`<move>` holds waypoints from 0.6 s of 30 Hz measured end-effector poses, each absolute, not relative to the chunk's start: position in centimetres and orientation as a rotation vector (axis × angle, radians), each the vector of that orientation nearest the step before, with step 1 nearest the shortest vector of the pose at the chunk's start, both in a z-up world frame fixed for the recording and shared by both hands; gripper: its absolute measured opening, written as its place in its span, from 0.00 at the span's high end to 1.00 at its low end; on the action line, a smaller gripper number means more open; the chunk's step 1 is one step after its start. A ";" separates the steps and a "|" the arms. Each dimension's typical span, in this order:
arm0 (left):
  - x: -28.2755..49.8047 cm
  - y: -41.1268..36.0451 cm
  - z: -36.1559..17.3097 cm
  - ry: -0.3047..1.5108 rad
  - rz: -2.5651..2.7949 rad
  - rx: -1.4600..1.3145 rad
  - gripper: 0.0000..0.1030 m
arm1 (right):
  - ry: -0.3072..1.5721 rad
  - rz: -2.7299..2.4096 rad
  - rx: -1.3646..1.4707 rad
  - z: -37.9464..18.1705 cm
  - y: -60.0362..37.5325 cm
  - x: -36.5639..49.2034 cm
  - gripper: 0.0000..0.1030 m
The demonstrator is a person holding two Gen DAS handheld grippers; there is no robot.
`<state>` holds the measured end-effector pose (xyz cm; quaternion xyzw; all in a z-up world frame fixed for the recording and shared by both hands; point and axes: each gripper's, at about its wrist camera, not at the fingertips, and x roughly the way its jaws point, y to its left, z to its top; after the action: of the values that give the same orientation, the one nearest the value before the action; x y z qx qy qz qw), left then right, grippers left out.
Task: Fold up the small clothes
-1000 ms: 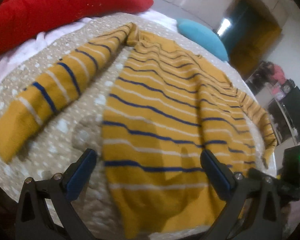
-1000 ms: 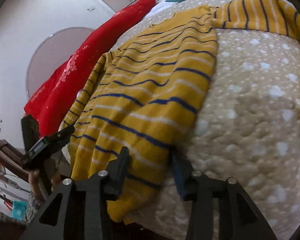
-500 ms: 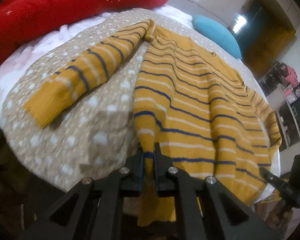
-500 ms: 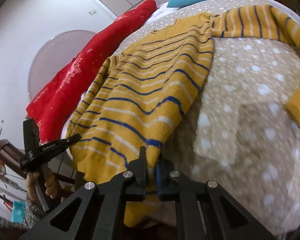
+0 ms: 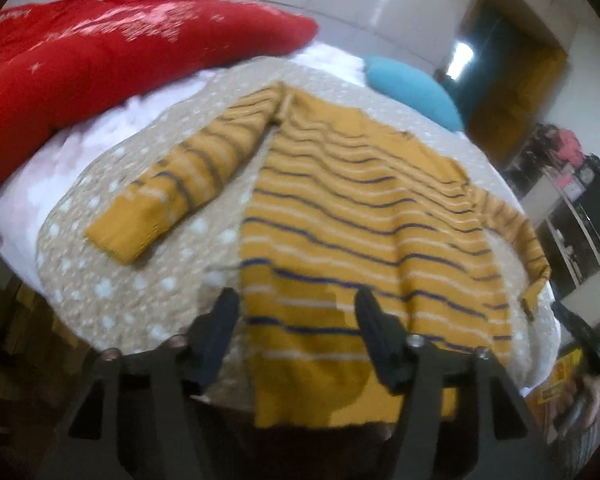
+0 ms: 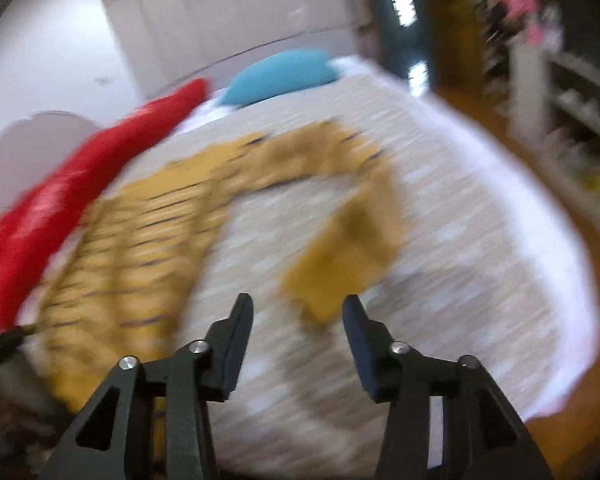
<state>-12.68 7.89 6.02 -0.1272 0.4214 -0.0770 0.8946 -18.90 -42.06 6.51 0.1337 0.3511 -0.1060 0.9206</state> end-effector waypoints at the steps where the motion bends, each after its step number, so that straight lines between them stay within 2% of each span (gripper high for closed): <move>1: -12.5 7.1 6.1 0.874 -0.177 -0.256 0.36 | 0.726 -0.233 0.290 6.3 -42.9 -18.2 0.49; 6: -10.9 4.2 5.3 0.933 -0.237 -0.224 0.35 | 0.746 -0.157 0.372 5.3 -43.9 -14.0 0.50; 7: -10.7 3.8 5.2 0.942 -0.247 -0.221 0.35 | 0.770 -0.119 0.391 5.0 -43.8 -13.3 0.79; 8: -10.4 3.3 5.1 0.946 -0.253 -0.215 0.35 | 0.803 -0.100 0.398 4.7 -43.8 -12.3 0.92; 12: -9.5 1.9 5.2 0.948 -0.258 -0.187 0.35 | 0.805 -0.177 0.295 6.3 -45.6 -10.4 0.93; 18: -8.1 1.6 5.5 0.945 -0.256 -0.198 0.35 | 0.686 -0.567 0.202 11.9 -54.6 -12.0 0.91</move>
<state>-8.15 1.62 5.48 -0.0949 0.4529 -0.1228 0.8779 -12.04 -54.55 11.85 0.0977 0.3313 -0.2739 0.8976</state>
